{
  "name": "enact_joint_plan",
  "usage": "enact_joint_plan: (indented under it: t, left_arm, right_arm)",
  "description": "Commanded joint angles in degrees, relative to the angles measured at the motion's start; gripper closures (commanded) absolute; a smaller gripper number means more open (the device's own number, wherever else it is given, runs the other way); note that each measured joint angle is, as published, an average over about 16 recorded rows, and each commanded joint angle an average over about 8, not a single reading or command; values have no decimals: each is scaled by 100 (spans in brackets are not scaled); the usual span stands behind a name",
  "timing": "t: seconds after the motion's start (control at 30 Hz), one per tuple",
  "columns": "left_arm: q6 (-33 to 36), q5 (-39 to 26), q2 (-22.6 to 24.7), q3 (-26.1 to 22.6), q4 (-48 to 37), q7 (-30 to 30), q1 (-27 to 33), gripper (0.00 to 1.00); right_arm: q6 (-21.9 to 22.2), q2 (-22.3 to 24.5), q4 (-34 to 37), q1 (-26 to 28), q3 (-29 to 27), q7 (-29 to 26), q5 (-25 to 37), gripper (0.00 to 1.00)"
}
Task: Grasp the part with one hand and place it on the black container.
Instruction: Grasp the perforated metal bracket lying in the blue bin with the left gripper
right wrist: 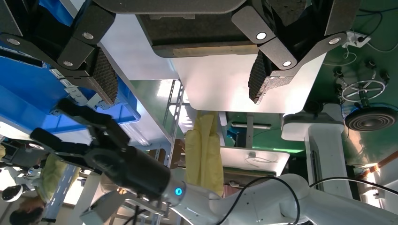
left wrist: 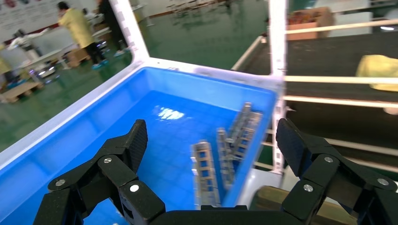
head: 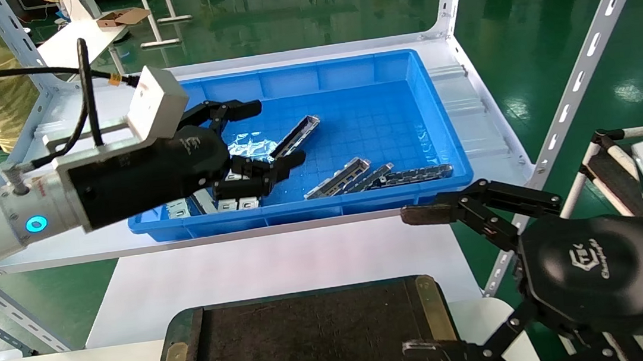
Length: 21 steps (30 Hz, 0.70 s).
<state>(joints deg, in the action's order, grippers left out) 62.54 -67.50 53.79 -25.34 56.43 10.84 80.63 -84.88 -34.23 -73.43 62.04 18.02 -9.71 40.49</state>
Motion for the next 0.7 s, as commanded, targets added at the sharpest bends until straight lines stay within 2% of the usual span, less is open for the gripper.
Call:
enact_joint_plan:
  t: [0.03, 0.7]
  left_arm:
    - [-150, -135, 145, -53, -224, -3, 105, 0]
    - [-1475, -1006, 1707, -404, -3137, -984, 1112, 0]
  right_arm:
    - [0, 0, 0, 0, 0, 0, 0, 0]
    - [2, 2, 0, 1, 5, 2, -3, 0]
